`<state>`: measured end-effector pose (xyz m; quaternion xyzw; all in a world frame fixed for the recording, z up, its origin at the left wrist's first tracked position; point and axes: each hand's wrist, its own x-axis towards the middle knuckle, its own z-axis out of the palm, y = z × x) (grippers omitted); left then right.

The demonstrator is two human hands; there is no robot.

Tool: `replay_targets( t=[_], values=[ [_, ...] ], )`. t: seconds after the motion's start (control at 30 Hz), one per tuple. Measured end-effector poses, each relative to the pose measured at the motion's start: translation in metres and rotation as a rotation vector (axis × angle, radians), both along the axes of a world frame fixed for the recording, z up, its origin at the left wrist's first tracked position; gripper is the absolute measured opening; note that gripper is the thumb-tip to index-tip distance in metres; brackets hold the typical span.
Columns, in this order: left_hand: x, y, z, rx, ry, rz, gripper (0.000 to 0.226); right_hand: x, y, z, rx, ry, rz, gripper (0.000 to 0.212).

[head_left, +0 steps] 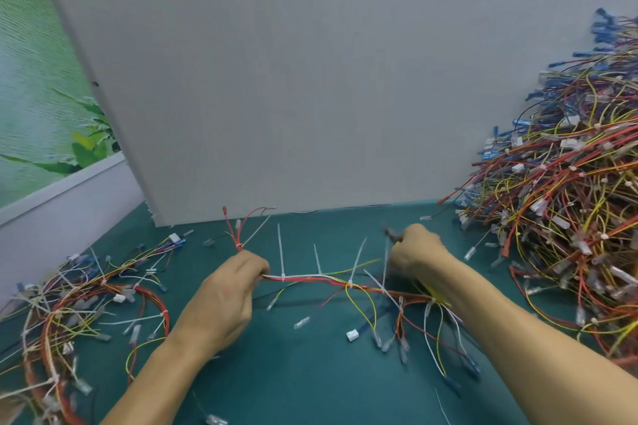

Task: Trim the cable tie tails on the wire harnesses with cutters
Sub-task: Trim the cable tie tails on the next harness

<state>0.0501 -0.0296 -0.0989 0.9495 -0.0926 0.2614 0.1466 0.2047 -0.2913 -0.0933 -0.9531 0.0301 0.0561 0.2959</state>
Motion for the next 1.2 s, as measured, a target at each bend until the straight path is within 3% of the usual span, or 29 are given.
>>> replay_targets(
  t=[0.07,0.13,0.2,0.3,0.43,0.57,0.7,0.8,0.93,1.0,1.13,1.2],
  values=[
    [-0.005,0.003,0.000,0.026,0.059,-0.012,0.008,0.003,-0.008,0.003,0.154,-0.114,-0.199,0.029],
    [-0.009,0.007,0.000,0.043,0.131,0.007,0.005,0.003,-0.018,0.006,0.107,-0.183,-0.287,0.025],
    [-0.011,0.010,-0.002,0.061,0.222,0.045,0.007,-0.002,-0.025,0.007,-0.071,-0.181,-0.228,0.016],
    [-0.009,0.010,-0.006,0.086,0.298,0.100,0.022,-0.005,-0.026,0.004,-0.227,-0.025,-0.016,0.013],
    [-0.001,0.005,-0.009,0.025,0.285,0.239,0.035,-0.006,-0.025,0.009,-0.097,-0.021,0.048,0.027],
    [0.008,0.006,-0.008,0.005,0.314,0.578,0.036,-0.019,-0.041,0.034,-0.008,-0.159,0.049,0.025],
    [0.020,0.011,-0.008,-0.082,0.487,0.807,0.053,-0.053,-0.055,0.039,-0.186,-0.132,0.169,0.007],
    [0.030,0.003,-0.006,-0.158,0.533,0.867,0.056,-0.073,-0.061,0.022,-0.337,-0.046,0.270,0.009],
    [0.039,-0.006,-0.003,-0.295,0.499,0.869,0.037,-0.082,-0.065,0.001,-0.407,-0.045,0.392,0.005],
    [0.039,-0.003,-0.008,-0.425,0.442,0.812,0.027,-0.078,-0.071,-0.004,-0.411,-0.126,0.474,0.015],
    [0.021,0.002,-0.020,-0.756,0.392,0.609,0.039,-0.070,-0.078,-0.012,-0.444,-0.335,0.615,0.014],
    [0.012,0.004,-0.022,-0.804,0.395,0.562,0.039,-0.069,-0.079,-0.018,-0.455,-0.408,0.610,0.017]
  ],
)
